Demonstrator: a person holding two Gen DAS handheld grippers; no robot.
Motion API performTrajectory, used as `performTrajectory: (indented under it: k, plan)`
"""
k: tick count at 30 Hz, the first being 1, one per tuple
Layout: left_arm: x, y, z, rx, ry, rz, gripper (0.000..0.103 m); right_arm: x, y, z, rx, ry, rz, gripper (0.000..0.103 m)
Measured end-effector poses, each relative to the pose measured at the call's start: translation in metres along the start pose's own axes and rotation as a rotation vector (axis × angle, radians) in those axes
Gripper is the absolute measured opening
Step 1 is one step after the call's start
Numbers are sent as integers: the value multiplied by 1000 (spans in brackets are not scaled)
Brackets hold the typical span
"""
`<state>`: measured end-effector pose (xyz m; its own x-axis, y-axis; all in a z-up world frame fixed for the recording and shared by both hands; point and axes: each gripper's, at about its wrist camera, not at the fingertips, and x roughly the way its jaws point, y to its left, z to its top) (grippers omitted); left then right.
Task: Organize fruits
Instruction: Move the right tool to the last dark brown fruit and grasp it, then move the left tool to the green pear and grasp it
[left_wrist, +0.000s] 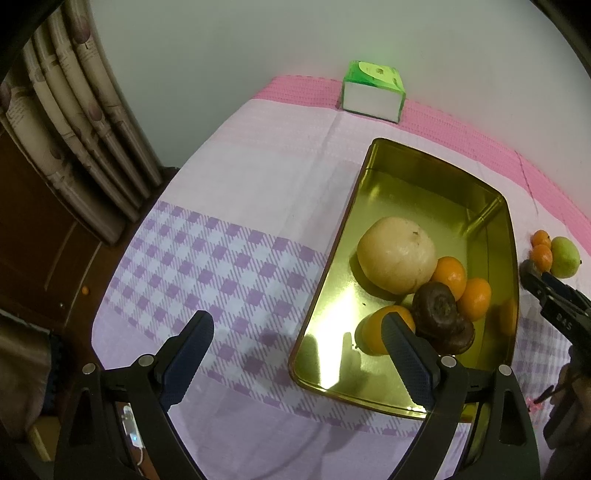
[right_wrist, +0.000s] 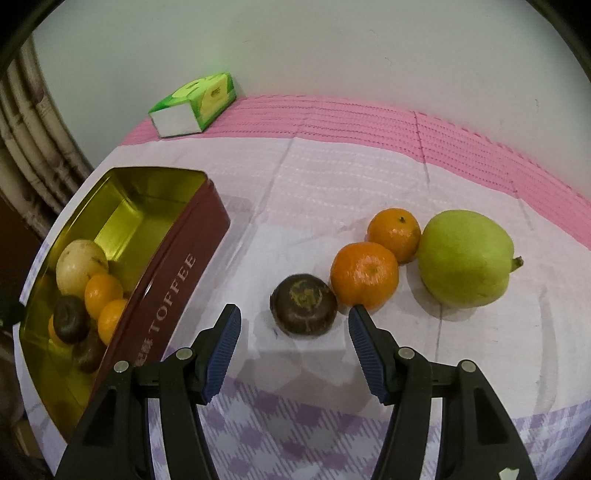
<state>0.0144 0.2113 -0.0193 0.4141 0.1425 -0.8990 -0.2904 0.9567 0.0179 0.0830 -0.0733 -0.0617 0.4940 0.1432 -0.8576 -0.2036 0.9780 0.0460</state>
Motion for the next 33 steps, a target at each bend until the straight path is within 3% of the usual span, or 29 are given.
performTrajectory:
  k: [9, 11, 15, 25, 33]
  plan:
    - [0, -1, -2, 1, 2, 5, 92, 12, -1, -1, 34, 7, -21, 55]
    - [1, -1, -2, 1, 3, 5, 92, 12, -1, -1, 25, 2, -25, 46]
    - [1, -1, -7, 9, 3, 9, 92, 11, -3, -1, 25, -6, -19, 37]
    - [-1, -1, -11, 15, -8, 13, 92, -8, -16, -18, -14, -14, -14, 37]
    - [-5, -16, -2, 50, -8, 9, 92, -29, -71, -35, 59, -34, -80, 37]
